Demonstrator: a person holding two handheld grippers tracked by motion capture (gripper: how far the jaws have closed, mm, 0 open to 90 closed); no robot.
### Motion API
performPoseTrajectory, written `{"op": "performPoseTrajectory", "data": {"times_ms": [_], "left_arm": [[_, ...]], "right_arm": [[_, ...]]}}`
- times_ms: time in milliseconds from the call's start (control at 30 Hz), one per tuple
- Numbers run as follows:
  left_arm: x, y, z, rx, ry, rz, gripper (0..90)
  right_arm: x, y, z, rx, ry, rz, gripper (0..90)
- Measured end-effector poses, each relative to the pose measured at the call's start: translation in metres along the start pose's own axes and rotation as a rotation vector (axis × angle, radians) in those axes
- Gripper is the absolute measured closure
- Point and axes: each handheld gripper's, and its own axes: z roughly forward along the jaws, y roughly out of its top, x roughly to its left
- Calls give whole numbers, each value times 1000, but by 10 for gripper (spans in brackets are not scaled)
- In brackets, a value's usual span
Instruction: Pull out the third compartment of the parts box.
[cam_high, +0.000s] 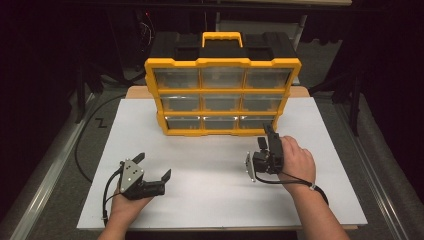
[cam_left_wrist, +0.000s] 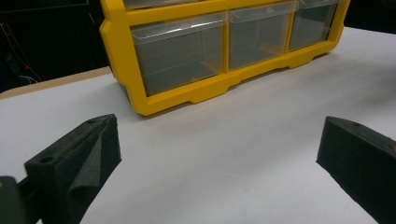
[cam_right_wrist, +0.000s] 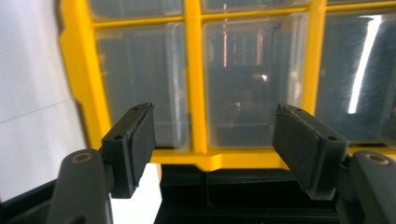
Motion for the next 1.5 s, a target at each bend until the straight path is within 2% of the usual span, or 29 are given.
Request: {"op": "performPoseTrajectory", "data": {"times_ms": [67,133,200,300,367,433,500,533,733,867,933,967,1033,1067,1200,1500], "left_arm": [[0,0,0,0,-1,0,5],[0,0,0,-1,-3,2,6],[-1,0,0,-2,-3,2,6],[-1,0,0,-3,-2,2,6],[-1,0,0,-4,-3,2,6],[-1,0,0,-5,-5,2,5],[-1,0,0,-4,-6,2,5],[-1,0,0,-4,-8,2,6],[-1,0,0,-4,-11,1,6],[-2,0,0,-4,-11,3,6],[-2,0,0,-3,-13,6,5],[-3,0,0,-4,-13,7,5],[-3,-1,0,-4,-14,8,5],[-2,-1,0,-3,-14,9,5],[-2,0,0,-3,-17,8,5],[-3,-1,0,-3,-20,9,5]], "right_arm": [[-5,1,2,1,-13,15,356],[-13,3,4,-13,-38,-11,372],[-18,4,4,-10,-40,3,387],[-24,5,5,-8,-56,-1,404],[-31,6,7,-10,-70,26,413],[-39,8,8,-13,-81,-8,435],[-42,8,9,-9,-86,29,445],[-46,9,9,-11,-93,12,451],[-64,11,13,-14,-121,13,496],[-71,13,14,-10,-120,28,526],[-75,14,16,-16,-127,20,540],[-75,14,17,0,-113,51,541],[-81,14,19,-13,-133,14,552],[-81,14,20,-8,-131,33,555],[-88,14,23,-7,-140,42,580],[-103,15,31,1,-159,33,621]]}}
